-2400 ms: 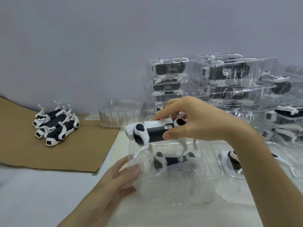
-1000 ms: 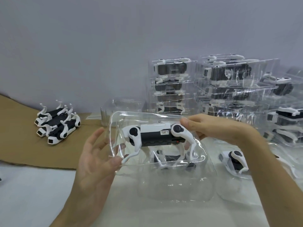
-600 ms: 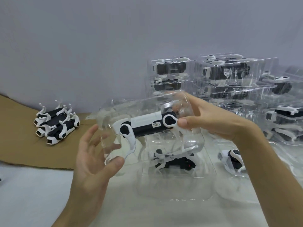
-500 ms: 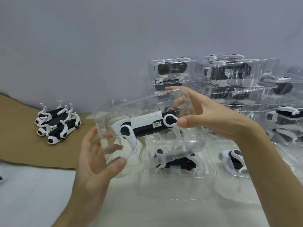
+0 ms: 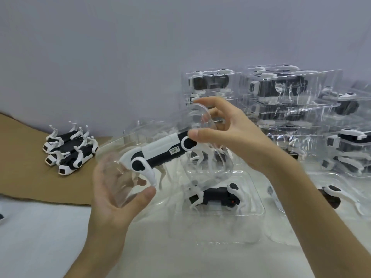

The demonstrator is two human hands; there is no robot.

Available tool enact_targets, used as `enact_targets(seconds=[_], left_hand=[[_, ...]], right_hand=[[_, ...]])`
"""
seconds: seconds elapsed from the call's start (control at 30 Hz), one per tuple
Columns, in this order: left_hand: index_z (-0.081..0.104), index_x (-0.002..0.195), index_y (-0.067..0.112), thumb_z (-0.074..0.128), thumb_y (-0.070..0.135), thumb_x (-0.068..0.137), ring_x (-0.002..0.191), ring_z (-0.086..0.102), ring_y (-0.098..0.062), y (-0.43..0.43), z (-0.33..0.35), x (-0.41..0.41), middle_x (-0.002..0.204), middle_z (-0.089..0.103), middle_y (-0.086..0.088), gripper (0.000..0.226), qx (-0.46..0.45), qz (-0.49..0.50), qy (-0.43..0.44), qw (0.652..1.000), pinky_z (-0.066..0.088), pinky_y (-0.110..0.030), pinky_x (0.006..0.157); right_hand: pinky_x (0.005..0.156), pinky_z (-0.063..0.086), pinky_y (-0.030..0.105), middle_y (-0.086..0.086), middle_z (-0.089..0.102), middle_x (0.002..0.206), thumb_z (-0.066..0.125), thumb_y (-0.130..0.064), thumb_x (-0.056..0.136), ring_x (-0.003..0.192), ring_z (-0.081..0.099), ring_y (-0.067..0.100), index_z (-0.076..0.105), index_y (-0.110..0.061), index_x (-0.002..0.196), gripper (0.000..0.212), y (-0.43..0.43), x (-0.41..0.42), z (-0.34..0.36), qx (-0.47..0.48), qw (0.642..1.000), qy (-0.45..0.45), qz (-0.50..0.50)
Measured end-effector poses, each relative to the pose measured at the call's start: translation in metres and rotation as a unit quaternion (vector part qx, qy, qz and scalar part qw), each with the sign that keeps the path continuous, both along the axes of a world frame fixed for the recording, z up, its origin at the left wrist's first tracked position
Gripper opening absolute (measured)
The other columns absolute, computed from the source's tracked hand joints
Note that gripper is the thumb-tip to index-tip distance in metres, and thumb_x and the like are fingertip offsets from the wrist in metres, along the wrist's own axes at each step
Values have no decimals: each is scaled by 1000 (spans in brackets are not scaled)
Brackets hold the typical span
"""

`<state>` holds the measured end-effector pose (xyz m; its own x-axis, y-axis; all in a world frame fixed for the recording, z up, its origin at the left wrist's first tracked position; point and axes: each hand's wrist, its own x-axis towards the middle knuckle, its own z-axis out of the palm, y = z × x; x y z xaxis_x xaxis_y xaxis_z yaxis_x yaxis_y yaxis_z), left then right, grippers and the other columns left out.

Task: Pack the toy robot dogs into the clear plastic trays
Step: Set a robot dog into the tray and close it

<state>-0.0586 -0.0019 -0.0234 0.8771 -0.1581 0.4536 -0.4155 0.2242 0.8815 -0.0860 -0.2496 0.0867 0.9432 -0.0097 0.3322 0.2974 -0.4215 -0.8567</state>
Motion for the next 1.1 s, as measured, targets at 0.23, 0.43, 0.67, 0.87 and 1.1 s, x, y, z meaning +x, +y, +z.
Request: enact_targets(seconds=[0.23, 0.43, 0.67, 0.87, 1.1], left_hand=[[45, 138, 45, 96, 31, 50, 96, 64, -15, -1, 0, -2, 113, 58, 15, 103, -2, 71, -42, 997, 57, -20, 83], [43, 140, 40, 91, 37, 54, 96, 66, -12, 0, -1, 1, 109, 60, 10, 98, 3, 59, -41, 997, 56, -19, 82], [25, 152, 54, 84, 36, 61, 118, 65, -16, 5, 7, 0, 145, 52, 16, 109, 75, -33, -74, 994, 60, -29, 83], [11, 150, 64, 88, 53, 61, 105, 68, -1, -5, 12, -6, 110, 47, 58, 118, 151, 48, -83, 984, 54, -41, 93], [29, 148, 54, 78, 60, 70, 99, 71, -4, -31, 29, 20, 126, 59, 36, 92, 149, 61, -147, 976, 55, -23, 84]], right_hand=[[85, 56, 20, -17, 66, 111, 83, -59, 60, 106, 66, 2, 42, -54, 137, 87, 4, 0, -3, -14, 999, 29, 43], [87, 55, 19, -1, 61, 107, 91, -44, 58, 97, 66, 13, 46, -45, 139, 93, 14, 0, -2, 7, 999, -46, 8], [98, 55, 49, 15, 65, 117, 95, -34, 56, 102, 70, 30, 65, -26, 120, 71, 10, 5, -1, 218, 971, -51, -82], [77, 53, 32, -2, 66, 117, 84, -47, 73, 100, 67, 15, 57, -31, 130, 65, 9, 6, -5, 135, 978, 102, -122], [79, 53, 25, -7, 70, 106, 69, -25, 89, 100, 68, 8, 67, -14, 116, 29, -5, 7, -1, 379, 915, 6, -136]])
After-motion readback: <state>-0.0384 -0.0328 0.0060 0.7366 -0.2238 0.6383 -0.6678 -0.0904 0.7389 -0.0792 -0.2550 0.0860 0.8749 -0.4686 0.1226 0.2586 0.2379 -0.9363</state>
